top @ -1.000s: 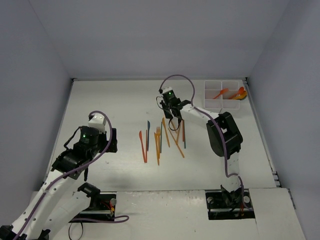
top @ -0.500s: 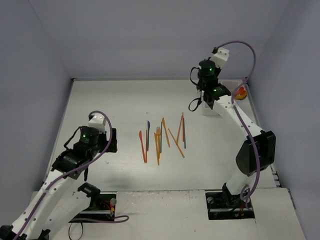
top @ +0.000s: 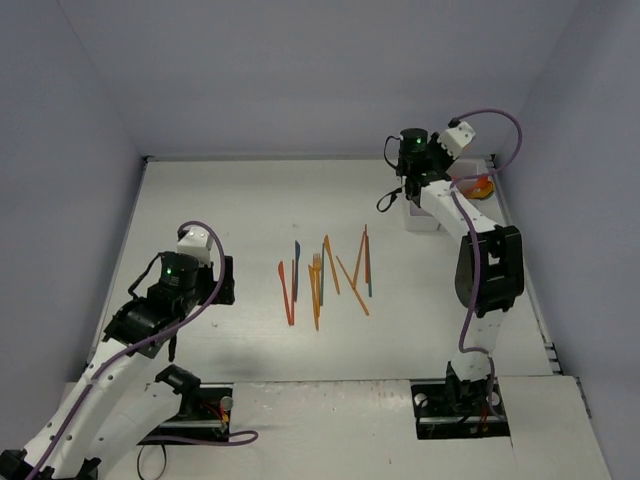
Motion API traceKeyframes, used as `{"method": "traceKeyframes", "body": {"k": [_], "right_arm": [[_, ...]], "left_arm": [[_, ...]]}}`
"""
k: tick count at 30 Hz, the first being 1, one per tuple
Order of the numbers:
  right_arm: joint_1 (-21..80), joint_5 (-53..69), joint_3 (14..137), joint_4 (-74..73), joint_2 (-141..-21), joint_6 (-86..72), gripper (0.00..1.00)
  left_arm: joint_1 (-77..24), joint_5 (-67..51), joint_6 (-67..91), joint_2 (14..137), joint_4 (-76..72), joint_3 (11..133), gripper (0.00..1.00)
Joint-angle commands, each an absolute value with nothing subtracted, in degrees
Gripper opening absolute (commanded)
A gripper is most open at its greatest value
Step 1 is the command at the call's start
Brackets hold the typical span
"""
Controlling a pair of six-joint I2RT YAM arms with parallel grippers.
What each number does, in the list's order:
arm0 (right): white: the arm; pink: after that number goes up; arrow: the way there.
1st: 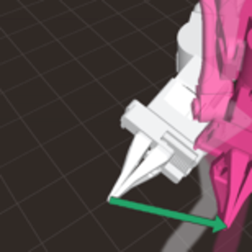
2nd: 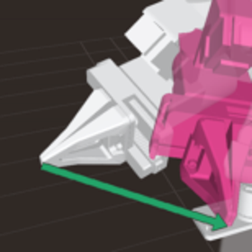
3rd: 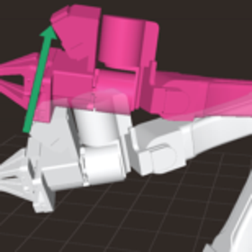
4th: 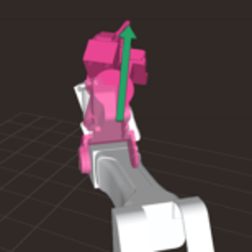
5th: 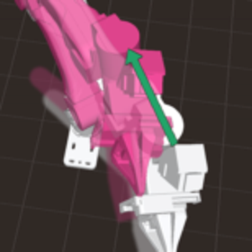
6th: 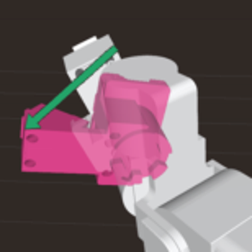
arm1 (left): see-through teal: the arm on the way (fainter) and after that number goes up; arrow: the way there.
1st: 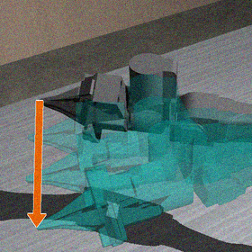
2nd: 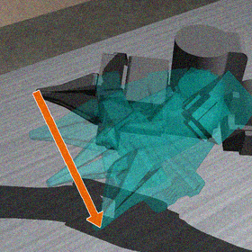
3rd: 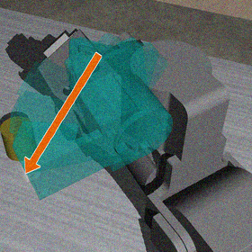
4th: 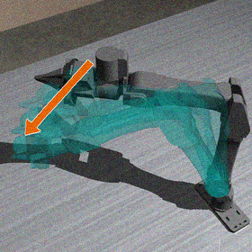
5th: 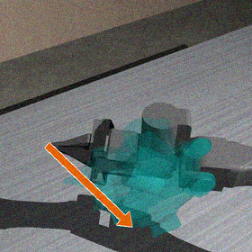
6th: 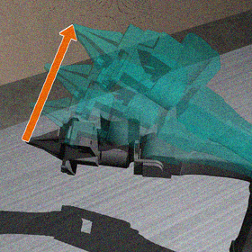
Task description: Sort the eating utensils into containers
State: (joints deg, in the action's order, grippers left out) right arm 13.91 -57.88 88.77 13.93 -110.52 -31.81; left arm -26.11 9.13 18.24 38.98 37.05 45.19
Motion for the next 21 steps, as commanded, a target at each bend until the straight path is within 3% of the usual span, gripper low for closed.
{"method": "traceKeyframes", "body": {"k": [1,11,19,21], "right_arm": [[12.0,-65.6,94.1,18.5,-113.4,-34.6,0.0],[11.7,-67.0,96.7,18.8,-120.8,-37.7,0.01],[13.6,-66.5,94.8,18.8,-121.4,-40.0,0.17],[14.3,-66.2,93.4,18.8,-119.5,-40.3,0.26]], "left_arm": [[-25.7,9.9,17.9,40.0,34.2,45.8,0.87],[-25.7,8.9,18.0,41.6,33.9,45.7,0.87],[-25.8,8.4,17.9,41.8,33.8,45.7,0.87],[-25.8,8.3,17.8,41.9,33.8,45.8,0.87]]}}
